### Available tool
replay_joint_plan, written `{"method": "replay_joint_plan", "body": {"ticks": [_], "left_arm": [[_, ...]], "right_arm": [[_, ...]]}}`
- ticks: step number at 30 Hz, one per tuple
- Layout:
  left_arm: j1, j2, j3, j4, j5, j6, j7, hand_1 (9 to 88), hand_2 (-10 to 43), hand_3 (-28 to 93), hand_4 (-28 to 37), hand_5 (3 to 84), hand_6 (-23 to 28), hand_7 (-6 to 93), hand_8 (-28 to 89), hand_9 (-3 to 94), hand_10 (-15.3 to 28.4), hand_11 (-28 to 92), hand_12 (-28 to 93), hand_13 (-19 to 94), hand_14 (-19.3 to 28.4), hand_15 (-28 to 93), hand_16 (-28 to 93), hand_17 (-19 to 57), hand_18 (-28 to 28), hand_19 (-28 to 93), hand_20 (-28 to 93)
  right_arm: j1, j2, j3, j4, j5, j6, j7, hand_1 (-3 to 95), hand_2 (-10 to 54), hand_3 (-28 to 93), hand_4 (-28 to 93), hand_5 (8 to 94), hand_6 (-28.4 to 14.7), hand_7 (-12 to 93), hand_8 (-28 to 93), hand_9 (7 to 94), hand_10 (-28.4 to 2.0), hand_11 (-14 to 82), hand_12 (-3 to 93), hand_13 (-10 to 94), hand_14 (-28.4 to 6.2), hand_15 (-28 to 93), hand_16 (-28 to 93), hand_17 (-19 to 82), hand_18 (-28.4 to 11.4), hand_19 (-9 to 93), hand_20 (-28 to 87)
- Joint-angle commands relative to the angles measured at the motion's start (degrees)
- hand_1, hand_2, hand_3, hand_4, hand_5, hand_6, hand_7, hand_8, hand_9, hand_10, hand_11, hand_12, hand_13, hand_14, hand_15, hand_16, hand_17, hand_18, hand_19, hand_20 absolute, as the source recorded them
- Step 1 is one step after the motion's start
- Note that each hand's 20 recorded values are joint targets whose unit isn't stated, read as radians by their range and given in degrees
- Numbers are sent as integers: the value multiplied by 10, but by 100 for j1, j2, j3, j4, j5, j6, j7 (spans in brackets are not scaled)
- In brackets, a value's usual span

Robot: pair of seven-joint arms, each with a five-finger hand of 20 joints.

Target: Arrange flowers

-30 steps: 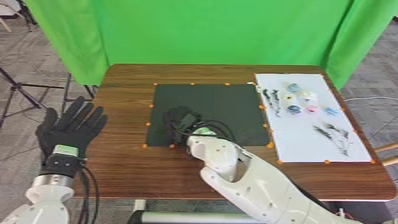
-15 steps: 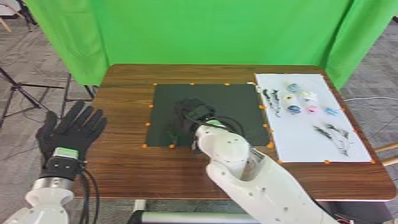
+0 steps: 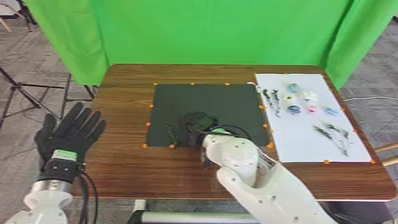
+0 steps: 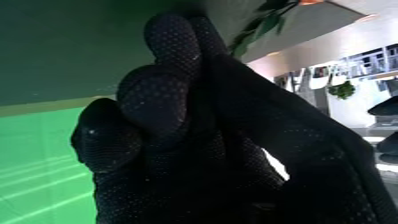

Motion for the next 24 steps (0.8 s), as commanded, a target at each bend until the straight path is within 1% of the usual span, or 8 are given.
{"method": "replay_joint_plan", "body": {"ticks": [1, 3, 7, 8, 10, 15, 19, 24], "left_arm": [[-103, -67, 37, 48, 46, 105, -289, 278, 120, 735, -283, 431, 90, 145, -81, 375, 176, 223, 133, 266, 191, 441, -65, -66, 158, 390, 125], [-161, -84, 55, 93, 97, 38, -363, 277, 121, 735, -283, 431, 89, 146, -82, 376, 174, 225, 133, 267, 190, 443, -67, -65, 159, 392, 125], [-193, -99, 44, 90, 125, 67, -395, 277, 123, 735, -283, 430, 86, 150, -83, 376, 171, 229, 131, 269, 187, 448, -70, -66, 159, 396, 123], [-176, -90, 50, 80, 98, 68, -342, 276, 124, 735, -283, 429, 86, 151, -83, 376, 169, 230, 131, 269, 186, 448, -71, -65, 159, 396, 122], [-186, -95, 55, 97, 75, 51, -341, 276, 125, 733, -283, 429, 85, 151, -85, 375, 168, 230, 129, 270, 184, 448, -74, -65, 158, 397, 121], [-43, -82, -11, 42, 63, 70, -209, 273, 128, 731, -283, 422, 80, 147, -86, 371, 158, 226, 127, 274, 172, 437, -77, -57, 153, 396, 117], [48, -102, -65, 14, 47, 87, -182, 269, 129, 729, -283, 417, 75, 148, -86, 367, 147, 223, 127, 280, 157, 429, -77, -48, 148, 393, 114], [52, -138, -37, 8, 21, 67, -132, 267, 131, 726, -283, 413, 71, 149, -88, 367, 136, 226, 127, 288, 145, 425, -76, -41, 144, 392, 112]], "right_arm": [[-229, -243, -208, -51, -105, -404, -214, 402, 123, 849, -81, 707, -23, 221, -23, 769, -140, 275, 415, 729, -108, 656, 390, 519, -178, 932, 384], [-236, -293, -283, -60, -181, -305, -267, 404, 124, 847, -87, 705, -22, 218, -21, 768, -138, 273, 414, 727, -109, 657, 391, 515, -178, 932, 381], [-225, -356, -338, -93, -217, -237, -293, 410, 125, 842, -99, 698, -17, 220, -19, 764, -134, 271, 413, 723, -107, 657, 392, 507, -178, 932, 372], [-211, -352, -350, -84, -268, -200, -290, 410, 127, 840, -101, 696, -17, 221, -18, 762, -134, 271, 412, 722, -107, 658, 393, 507, -178, 932, 371], [-205, -308, -342, -85, -293, -175, -252, 410, 128, 839, -99, 693, -17, 225, -16, 761, -134, 271, 408, 721, -108, 659, 394, 505, -179, 932, 369], [-157, -212, -156, -113, -157, -459, -35, 405, 127, 841, -88, 679, -24, 237, 1, 756, -138, 273, 404, 716, -112, 664, 393, 506, -181, 932, 366], [-143, -116, 60, -333, 163, -607, 321, 390, 89, 837, -66, 680, -44, 288, 64, 752, -150, 288, 388, 714, -120, 672, 386, 507, -183, 932, 368], [-394, 134, 457, -818, 37, 263, 588, 366, 74, 834, -49, 674, -49, 323, 136, 746, -167, 322, 349, 715, -125, 675, 379, 509, -185, 932, 371]]}}
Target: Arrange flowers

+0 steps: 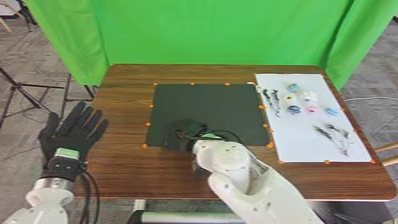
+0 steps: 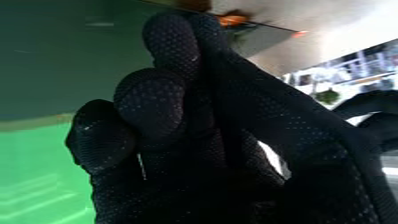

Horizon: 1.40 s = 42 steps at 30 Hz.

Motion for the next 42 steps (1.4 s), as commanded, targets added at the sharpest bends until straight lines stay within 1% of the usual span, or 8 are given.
{"method": "replay_joint_plan", "body": {"ticks": [1, 5, 7, 10, 20, 26, 34, 42], "left_arm": [[126, -86, -25, -55, -24, -6, 80, 267, 131, 726, -283, 412, 70, 150, -88, 367, 136, 227, 126, 288, 145, 424, -76, -41, 144, 392, 111], [222, -37, -69, -120, -19, -73, 233, 266, 130, 728, -283, 412, 70, 152, -89, 367, 138, 229, 125, 287, 147, 425, -75, -41, 144, 392, 111], [273, -27, -107, -153, -33, -72, 299, 266, 130, 729, -283, 412, 70, 153, -89, 368, 138, 230, 125, 287, 147, 425, -75, -40, 144, 391, 111], [351, -15, -162, -191, -38, -76, 395, 266, 129, 728, -283, 412, 71, 154, -90, 368, 139, 232, 124, 286, 149, 426, -75, -41, 144, 391, 111], [536, 10, -255, -266, -101, -45, 608, 267, 128, 730, -283, 415, 73, 153, -89, 367, 141, 233, 124, 283, 154, 432, -76, -44, 146, 392, 111], [518, 1, -232, -233, -112, -7, 483, 267, 128, 727, -283, 415, 73, 153, -89, 367, 142, 232, 124, 282, 155, 432, -76, -45, 146, 394, 111], [515, 37, -235, -246, -108, 17, 463, 267, 128, 728, -283, 415, 74, 154, -89, 367, 143, 233, 124, 281, 156, 433, -76, -45, 146, 394, 111], [539, 46, -249, -257, -159, 81, 475, 267, 129, 730, -283, 419, 74, 159, -88, 373, 144, 240, 125, 285, 156, 439, -76, -47, 147, 400, 114]], "right_arm": [[-358, 449, 692, -645, 15, 1078, 412, 355, 69, 836, -45, 669, -52, 336, 157, 743, -173, 330, 340, 715, -127, 675, 378, 511, -187, 932, 372], [-742, 755, 1471, -866, 505, 2005, 754, 330, 50, 811, -112, 650, -57, 321, 130, 727, -184, 345, 287, 705, -131, 648, 358, 488, -198, 930, 341], [-950, 944, 1819, -923, 428, 2399, 957, 300, 38, 798, -144, 628, -63, 256, -54, 706, -191, 307, 264, 692, -131, 619, 337, 475, -201, 931, 320], [-1252, 1151, 2397, -1061, 419, 2504, 1383, 290, -5, 775, -162, 591, -71, 219, -95, 674, -198, 269, 243, 671, -135, 606, 324, 459, -203, 932, 307], [-1652, 1661, 3680, -1117, 743, 1469, 2542, 306, -89, 723, -203, 498, -118, 100, -75, 543, -215, 132, 170, 639, -148, 649, 263, 445, -218, 932, 306], [-2102, 1896, 4305, -1240, 750, 884, 2956, 292, -95, 701, -233, 517, -139, 72, -73, 538, -222, 118, 166, 630, -146, 660, 258, 443, -224, 932, 335], [-2893, 1996, 4706, -1258, 381, 1365, 3119, 308, -95, 686, -256, 578, -138, 72, -76, 598, -221, 124, 163, 664, -125, 631, 239, 468, -217, 932, 393], [-3111, 1865, 4937, -1034, 621, 1134, 3197, 350, -95, 655, -281, 601, -122, 90, -84, 632, -208, 132, 164, 697, -110, 599, 251, 487, -207, 932, 407]]}}
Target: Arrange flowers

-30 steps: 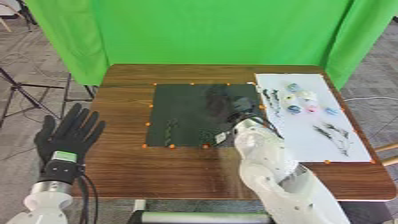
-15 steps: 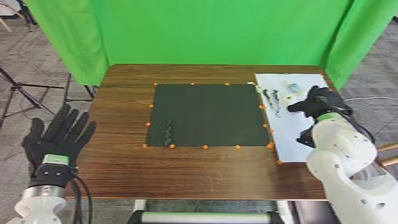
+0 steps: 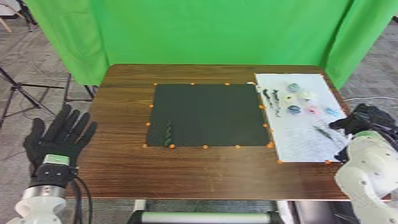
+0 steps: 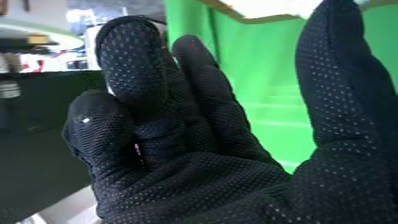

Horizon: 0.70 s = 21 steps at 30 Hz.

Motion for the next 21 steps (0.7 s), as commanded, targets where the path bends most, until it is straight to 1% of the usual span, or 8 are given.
{"method": "replay_joint_plan", "body": {"ticks": [1, 6, 8, 10, 13, 15, 17, 21], "left_arm": [[54, 21, -24, -41, -51, 65, -61, 266, 129, 730, -283, 419, 74, 159, -89, 374, 144, 240, 125, 284, 156, 439, -77, -47, 147, 400, 114], [51, 39, 18, -37, -65, 71, -57, 267, 130, 730, -283, 419, 75, 157, -91, 373, 143, 240, 123, 285, 156, 444, -78, -47, 148, 402, 115], [61, 47, 48, -58, -81, 99, -46, 267, 131, 730, -283, 419, 74, 157, -91, 374, 143, 240, 123, 285, 157, 444, -79, -47, 148, 402, 115], [63, -6, 57, -81, -44, 122, -146, 267, 131, 730, -283, 419, 74, 158, -91, 374, 143, 241, 122, 285, 157, 445, -80, -47, 148, 402, 115], [48, 0, 85, -75, -80, 125, -119, 266, 132, 731, -283, 421, 74, 155, -92, 375, 144, 240, 120, 286, 157, 446, -81, -47, 148, 403, 115], [71, 13, 90, -78, -82, 110, -96, 266, 132, 731, -283, 422, 74, 154, -93, 375, 144, 240, 119, 286, 157, 447, -81, -48, 148, 403, 115], [70, 6, 81, -82, -75, 102, -106, 266, 133, 731, -283, 422, 74, 153, -93, 376, 144, 240, 119, 286, 157, 447, -82, -48, 148, 404, 115], [129, -8, 62, -103, -82, 104, -64, 266, 133, 731, -283, 421, 74, 151, -93, 375, 144, 240, 118, 286, 157, 447, -82, -48, 148, 404, 115]], "right_arm": [[-241, -112, 124, 283, 243, -253, 62, 356, -95, 647, -281, 602, -118, 93, -84, 633, -207, 134, 165, 697, -110, 599, 252, 487, -206, 932, 408], [-114, -186, -17, 586, 266, -121, -31, 403, -95, 593, -282, 607, -104, 107, -84, 641, -198, 144, 169, 701, -106, 601, 260, 487, -205, 932, 411], [-54, -193, -59, 619, 437, -121, 27, 427, -95, 614, -282, 632, -86, 128, -91, 672, -184, 160, 172, 713, -97, 601, 265, 490, -201, 932, 407], [-31, -200, -66, 563, 724, -26, 110, 414, -95, 665, -282, 642, -76, 146, -96, 686, -178, 171, 176, 716, -101, 608, 275, 492, -199, 932, 404], [13, -210, -160, 626, 539, 111, 89, 421, -95, 713, -276, 664, -63, 180, -95, 709, -171, 198, 187, 720, -106, 619, 284, 491, -198, 932, 399], [40, -208, -187, 642, 560, 149, 100, 483, -85, 687, -276, 688, -56, 244, 33, 741, -160, 237, 206, 731, -103, 630, 292, 496, -197, 932, 391], [46, -198, -221, 642, 536, 207, 90, 521, -78, 676, -277, 715, -47, 296, 97, 774, -147, 249, 279, 745, -99, 637, 304, 502, -198, 932, 390], [6, -205, -232, 571, 461, 340, 18, 549, -66, 689, -280, 732, -30, 366, 155, 807, -127, 275, 384, 765, -96, 647, 321, 519, -197, 932, 400]]}}
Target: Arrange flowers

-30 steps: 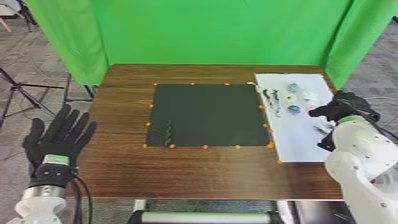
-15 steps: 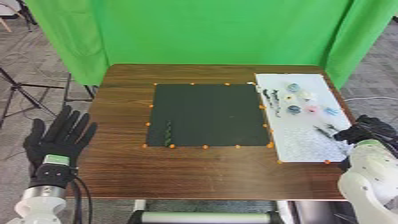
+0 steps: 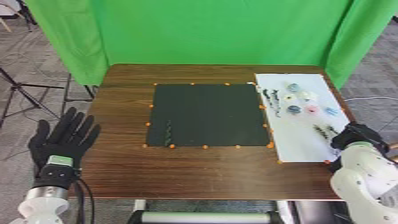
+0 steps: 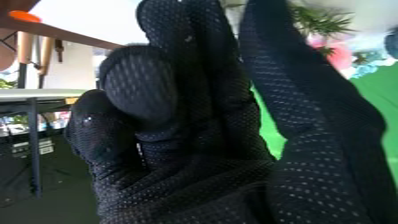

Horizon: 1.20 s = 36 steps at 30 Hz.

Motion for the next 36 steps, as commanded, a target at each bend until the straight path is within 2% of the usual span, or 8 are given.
{"method": "replay_joint_plan", "body": {"ticks": [1, 11, 19, 24, 28, 30, 32, 36], "left_arm": [[106, -53, -26, -70, -22, 39, -32, 266, 134, 731, -283, 421, 74, 152, -93, 376, 144, 240, 117, 286, 157, 447, -82, -48, 148, 404, 115], [224, -52, -24, -119, -36, 46, 45, 266, 135, 731, -283, 420, 74, 150, -92, 377, 143, 239, 117, 286, 157, 449, -84, -48, 148, 405, 114], [298, -45, -57, -148, -16, 89, 68, 266, 136, 731, -283, 420, 74, 150, -91, 377, 143, 239, 118, 286, 157, 450, -84, -49, 147, 405, 114], [233, 30, 3, -144, -32, 99, 129, 265, 137, 732, -283, 419, 72, 152, -92, 376, 142, 241, 118, 287, 155, 449, -85, -48, 147, 405, 113], [95, 35, 36, -78, -32, 130, -50, 269, 143, 745, -279, 419, 72, 152, -93, 376, 140, 242, 117, 287, 155, 450, -85, -48, 147, 405, 112], [96, 54, 44, -108, -171, 284, 20, 276, 157, 772, -260, 421, 71, 155, -93, 376, 139, 243, 117, 288, 154, 450, -85, -48, 146, 405, 111], [101, 73, 37, -88, -216, 137, 21, 277, 162, 785, -242, 423, 70, 158, -95, 377, 139, 244, 115, 288, 154, 450, -85, -48, 146, 405, 111], [28, 85, 32, -48, -140, 165, -150, 273, 163, 800, -213, 423, 68, 160, -97, 378, 137, 245, 114, 290, 153, 452, -86, -46, 146, 406, 110]], "right_arm": [[-90, -37, -98, -86, -192, 278, -37, 550, -64, 691, -281, 731, -29, 369, 161, 808, -125, 281, 393, 767, -94, 649, 323, 522, -195, 932, 403], [-145, 64, -280, -850, -213, 1269, -284, 496, -78, 753, -194, 728, -24, 422, 190, 818, -122, 320, 427, 804, -70, 638, 327, 565, -181, 932, 433], [532, -403, -1386, -1425, -355, 905, -310, 486, -73, 744, -171, 730, -30, 434, 200, 821, -130, 358, 419, 822, -70, 631, 335, 590, -180, 932, 449], [1494, -852, -2261, -1102, -255, 438, -535, 482, -72, 745, -158, 735, -33, 432, 209, 826, -133, 371, 415, 827, -73, 632, 339, 596, -182, 932, 454], [1986, -1159, -2677, -769, -196, 219, -477, 482, -71, 743, -153, 739, -35, 430, 217, 825, -133, 374, 414, 829, -74, 632, 341, 598, -184, 932, 457], [2130, -1273, -2856, -562, -169, 154, -487, 486, -70, 739, -159, 740, -35, 428, 222, 823, -134, 376, 416, 829, -75, 632, 345, 596, -186, 932, 460], [2206, -1375, -2991, -408, -147, 12, -410, 492, -71, 742, -167, 736, -38, 425, 224, 817, -136, 372, 423, 820, -82, 635, 350, 587, -192, 932, 462], [2206, -1610, -3237, -152, -284, -182, -321, 492, -73, 747, -170, 734, -38, 425, 223, 815, -137, 366, 429, 816, -87, 637, 351, 583, -195, 932, 460]]}}
